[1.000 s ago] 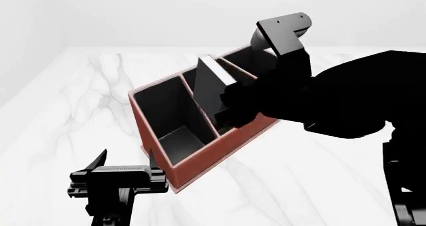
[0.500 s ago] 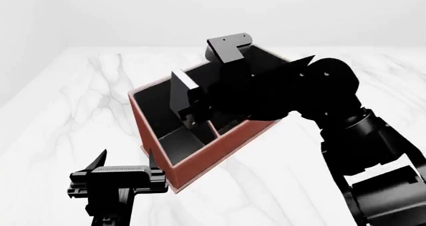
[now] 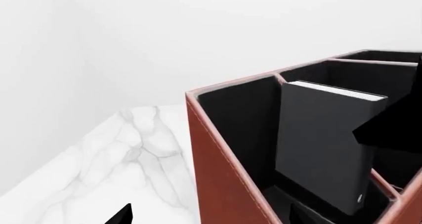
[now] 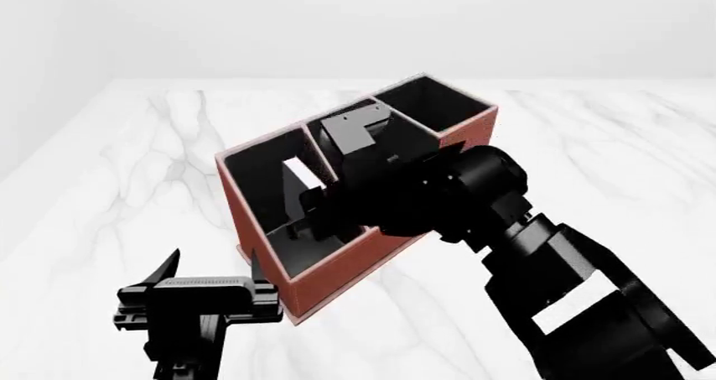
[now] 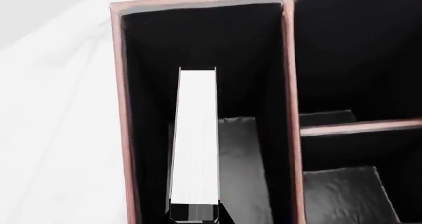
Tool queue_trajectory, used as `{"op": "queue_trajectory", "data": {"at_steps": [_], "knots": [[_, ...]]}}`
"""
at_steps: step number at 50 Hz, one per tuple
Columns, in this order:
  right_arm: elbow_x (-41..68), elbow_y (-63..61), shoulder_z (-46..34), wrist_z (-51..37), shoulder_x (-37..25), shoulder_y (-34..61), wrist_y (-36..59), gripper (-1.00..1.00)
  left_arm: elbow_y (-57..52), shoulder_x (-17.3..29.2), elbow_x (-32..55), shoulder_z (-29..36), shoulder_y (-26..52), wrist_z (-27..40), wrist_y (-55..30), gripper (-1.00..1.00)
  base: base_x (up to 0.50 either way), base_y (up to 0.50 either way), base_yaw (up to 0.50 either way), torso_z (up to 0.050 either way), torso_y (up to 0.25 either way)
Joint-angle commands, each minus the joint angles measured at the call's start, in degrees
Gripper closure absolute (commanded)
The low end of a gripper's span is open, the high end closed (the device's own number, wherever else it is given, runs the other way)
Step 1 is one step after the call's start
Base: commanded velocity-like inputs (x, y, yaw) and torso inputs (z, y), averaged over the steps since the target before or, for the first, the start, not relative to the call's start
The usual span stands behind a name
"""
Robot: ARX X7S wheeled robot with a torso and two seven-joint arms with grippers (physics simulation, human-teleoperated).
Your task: Pick up the book and place it in the left compartment of the caddy.
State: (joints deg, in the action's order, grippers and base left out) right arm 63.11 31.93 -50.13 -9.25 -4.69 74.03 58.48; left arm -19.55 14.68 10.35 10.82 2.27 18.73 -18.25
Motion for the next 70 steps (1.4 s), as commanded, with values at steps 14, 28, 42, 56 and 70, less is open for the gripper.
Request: {"op": "queue_trajectory", "data": {"at_steps": [14,28,42,56,70], "knots": [[-0.24,9.87,-11.63,2.01,4.65,0.53,-11.87,1.00,0.37,0.46,0.52,0.50,-0.24,0.43,0.72,-1.00,0.00,0.00,0.00,0.000,0.001],[20.05,17.11,-35.21,1.69,4.68,5.13,-24.68,1.00,0.31,0.73,0.77,0.72,-0.35,0.79,0.87,-1.00,0.00,0.00,0.00,0.000,0.001],[23.79,17.61,-39.28,1.79,4.68,6.05,-26.75,1.00,0.23,1.02,1.03,0.95,-0.18,1.04,0.73,-1.00,0.00,0.00,0.00,0.000,0.001],[24.08,17.97,-39.54,2.73,4.68,6.78,-27.46,-1.00,0.79,1.17,1.27,1.23,-0.25,1.21,1.30,-1.00,0.00,0.00,0.00,0.000,0.000],[26.92,7.90,-35.96,-3.59,-1.59,12.05,-27.10,-1.00,0.22,1.65,1.65,1.07,-0.68,1.61,1.40,-1.00,0.00,0.00,0.00,0.001,0.001]]}}
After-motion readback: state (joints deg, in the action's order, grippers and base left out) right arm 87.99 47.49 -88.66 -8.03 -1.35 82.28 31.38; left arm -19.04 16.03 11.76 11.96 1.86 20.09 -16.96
